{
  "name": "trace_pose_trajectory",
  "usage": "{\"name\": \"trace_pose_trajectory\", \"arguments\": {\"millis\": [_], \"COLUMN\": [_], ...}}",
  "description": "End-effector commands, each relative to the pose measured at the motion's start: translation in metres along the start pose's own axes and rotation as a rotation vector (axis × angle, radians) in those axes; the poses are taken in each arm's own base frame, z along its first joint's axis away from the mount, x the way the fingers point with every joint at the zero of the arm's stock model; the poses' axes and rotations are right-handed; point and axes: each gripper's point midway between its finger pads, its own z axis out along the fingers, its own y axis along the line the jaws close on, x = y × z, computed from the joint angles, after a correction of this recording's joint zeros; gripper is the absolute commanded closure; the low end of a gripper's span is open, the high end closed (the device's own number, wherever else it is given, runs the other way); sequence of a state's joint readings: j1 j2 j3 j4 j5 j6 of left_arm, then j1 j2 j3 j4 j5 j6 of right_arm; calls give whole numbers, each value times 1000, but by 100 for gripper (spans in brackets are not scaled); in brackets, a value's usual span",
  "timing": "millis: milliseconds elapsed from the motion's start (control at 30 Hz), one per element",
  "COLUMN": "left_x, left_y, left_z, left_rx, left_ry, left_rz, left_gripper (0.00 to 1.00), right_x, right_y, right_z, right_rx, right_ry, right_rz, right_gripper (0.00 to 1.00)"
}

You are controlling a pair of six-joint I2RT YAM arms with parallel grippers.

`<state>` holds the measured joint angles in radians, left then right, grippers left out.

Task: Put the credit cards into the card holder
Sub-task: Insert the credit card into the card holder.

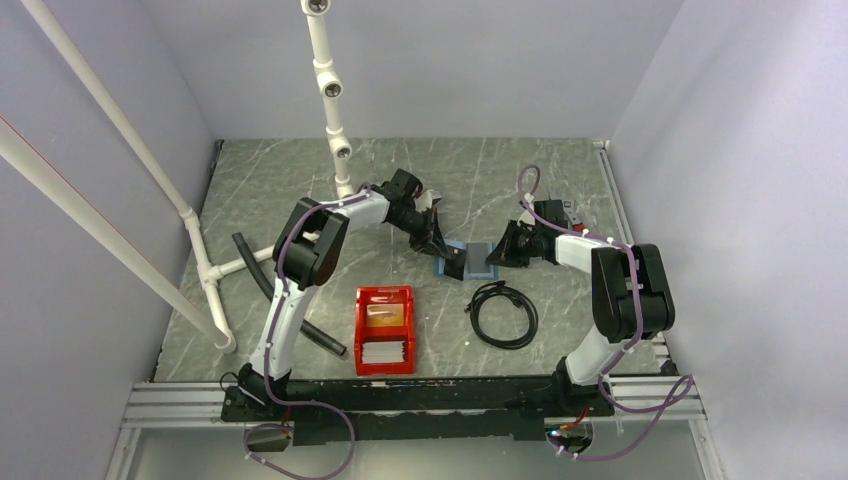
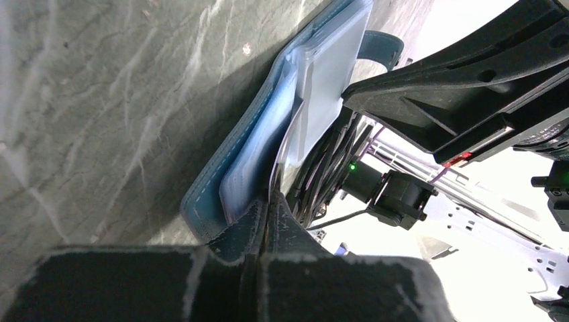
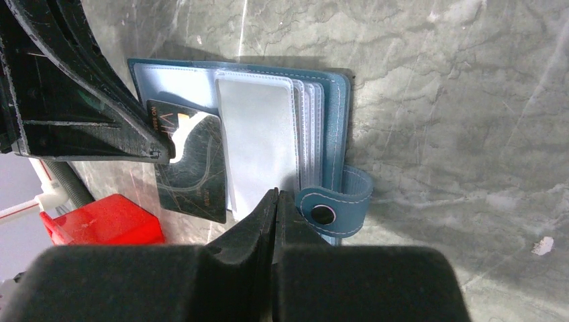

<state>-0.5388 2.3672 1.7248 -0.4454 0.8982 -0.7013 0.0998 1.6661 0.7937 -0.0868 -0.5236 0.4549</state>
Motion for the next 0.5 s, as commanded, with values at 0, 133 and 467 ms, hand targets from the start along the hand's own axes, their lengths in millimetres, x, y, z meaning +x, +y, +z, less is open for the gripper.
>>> {"name": "trace_pose_trajectory", "arguments": {"millis": [0, 133, 467], "left_x": [-8, -11, -20], "left_y": [-17, -20, -23], "left_z": [-5, -3, 2], "left_rx": [23, 39, 67], "left_ry": [-32, -27, -26], "left_rz": [38, 34, 34], "left_gripper": [100, 100, 100], "right_x": [2, 2, 3], "right_y": [-13, -12, -12], "right_z": [6, 6, 7], "right_rx": [63, 62, 61], "right_ry": [8, 9, 15], "right_rz": [-21, -24, -26], "right_gripper": [100, 100, 100]}}
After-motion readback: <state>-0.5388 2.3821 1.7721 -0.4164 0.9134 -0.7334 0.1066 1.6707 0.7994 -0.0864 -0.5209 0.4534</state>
